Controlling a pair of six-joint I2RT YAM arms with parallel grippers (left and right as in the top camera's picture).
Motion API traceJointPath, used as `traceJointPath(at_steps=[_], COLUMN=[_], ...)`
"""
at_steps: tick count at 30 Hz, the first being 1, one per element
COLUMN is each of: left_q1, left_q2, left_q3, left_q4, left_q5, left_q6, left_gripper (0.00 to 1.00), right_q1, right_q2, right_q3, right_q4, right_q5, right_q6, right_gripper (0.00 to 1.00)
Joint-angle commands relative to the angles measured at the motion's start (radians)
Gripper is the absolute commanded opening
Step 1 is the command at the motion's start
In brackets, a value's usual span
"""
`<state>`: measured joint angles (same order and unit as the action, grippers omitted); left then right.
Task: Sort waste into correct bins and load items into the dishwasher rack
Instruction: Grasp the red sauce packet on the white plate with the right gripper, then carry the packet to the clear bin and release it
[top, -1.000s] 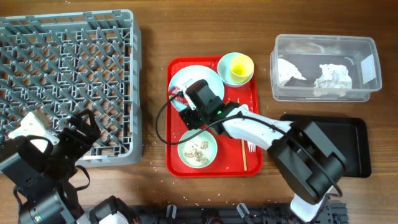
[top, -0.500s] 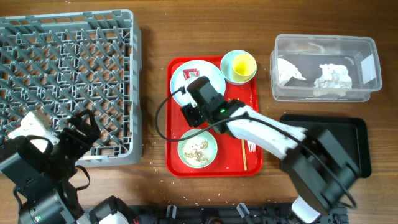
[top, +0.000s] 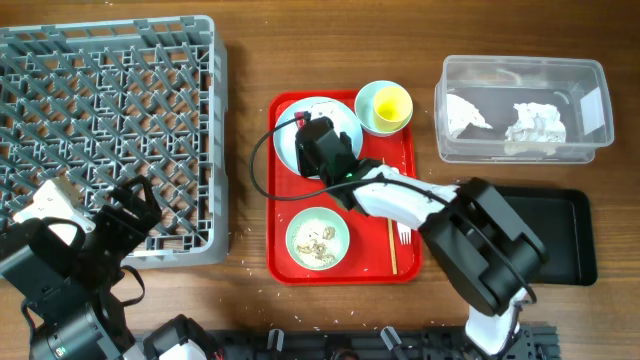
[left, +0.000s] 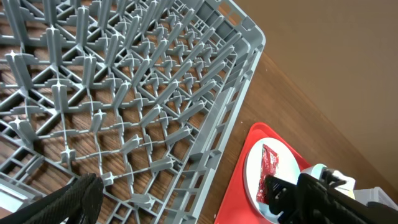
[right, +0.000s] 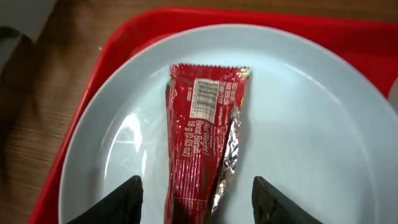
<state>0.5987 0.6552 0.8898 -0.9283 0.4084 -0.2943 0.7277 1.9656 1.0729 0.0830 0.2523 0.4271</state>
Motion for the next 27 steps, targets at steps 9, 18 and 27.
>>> traceJointPath(at_steps=[9, 18, 27], left_q1=[0.004, 0.004, 0.004], left_q2=[-0.005, -0.005, -0.005], left_q3=[0.012, 0.012, 0.012], left_q4=[0.002, 0.002, 0.002], left_q5=[-0.002, -0.002, -0.002], left_q6=[-0.005, -0.005, -0.005], left_gripper=[1.0, 1.0, 1.0], right_q1=[-0.005, -0.005, -0.34], right_q2=[0.04, 0.028, -0.572], right_q3=[0.007, 0.007, 0.007], right_q4=[-0.035, -0.087, -0.354], right_q5=[-0.065, -0.107, -0.032], right_q6=[-0.035, -0.03, 0.14], right_gripper=[0.5, 0.04, 0.04])
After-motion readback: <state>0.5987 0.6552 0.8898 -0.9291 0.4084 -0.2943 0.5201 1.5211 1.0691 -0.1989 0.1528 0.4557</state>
